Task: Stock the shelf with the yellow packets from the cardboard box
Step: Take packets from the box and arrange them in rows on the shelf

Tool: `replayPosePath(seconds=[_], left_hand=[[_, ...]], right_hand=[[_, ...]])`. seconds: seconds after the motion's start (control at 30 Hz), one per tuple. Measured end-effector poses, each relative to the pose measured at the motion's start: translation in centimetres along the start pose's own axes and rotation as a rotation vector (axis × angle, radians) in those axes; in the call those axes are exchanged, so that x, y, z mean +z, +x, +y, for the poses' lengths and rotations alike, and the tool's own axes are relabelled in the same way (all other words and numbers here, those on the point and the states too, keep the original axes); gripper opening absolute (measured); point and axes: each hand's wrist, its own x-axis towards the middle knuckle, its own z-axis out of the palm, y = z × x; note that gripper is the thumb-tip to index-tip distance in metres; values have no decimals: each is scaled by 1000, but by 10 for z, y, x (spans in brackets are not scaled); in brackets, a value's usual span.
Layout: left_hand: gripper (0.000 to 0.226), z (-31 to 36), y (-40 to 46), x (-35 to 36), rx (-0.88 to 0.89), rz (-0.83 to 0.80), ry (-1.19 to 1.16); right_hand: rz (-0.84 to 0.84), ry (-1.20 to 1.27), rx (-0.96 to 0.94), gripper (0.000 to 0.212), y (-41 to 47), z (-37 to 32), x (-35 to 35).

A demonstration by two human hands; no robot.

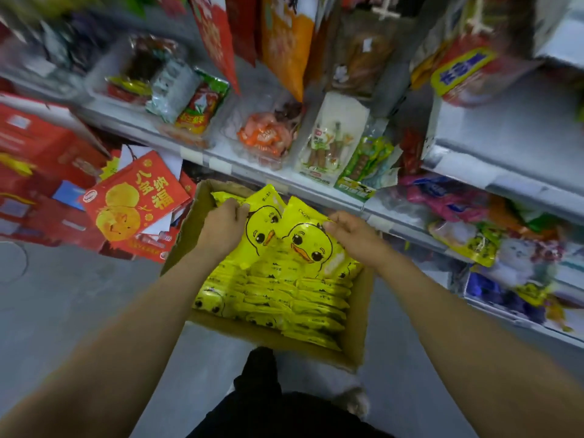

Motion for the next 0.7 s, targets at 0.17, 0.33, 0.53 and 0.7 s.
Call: replayPosePath(seconds=[0.17, 0.33, 0.53, 0.7], left_hand=[[38, 91, -66, 14, -25, -41, -176], [28, 191, -124, 48, 120, -149, -380], [37, 309, -165, 88, 299, -208, -388], [69, 414, -178, 100, 420, -217, -301]], right_hand=[[152, 367, 31, 13, -76, 9, -62], [215, 542, -22, 30, -157, 36, -134], [361, 597, -145, 45, -245, 53, -245], [474, 672, -281, 49, -298, 46, -335]])
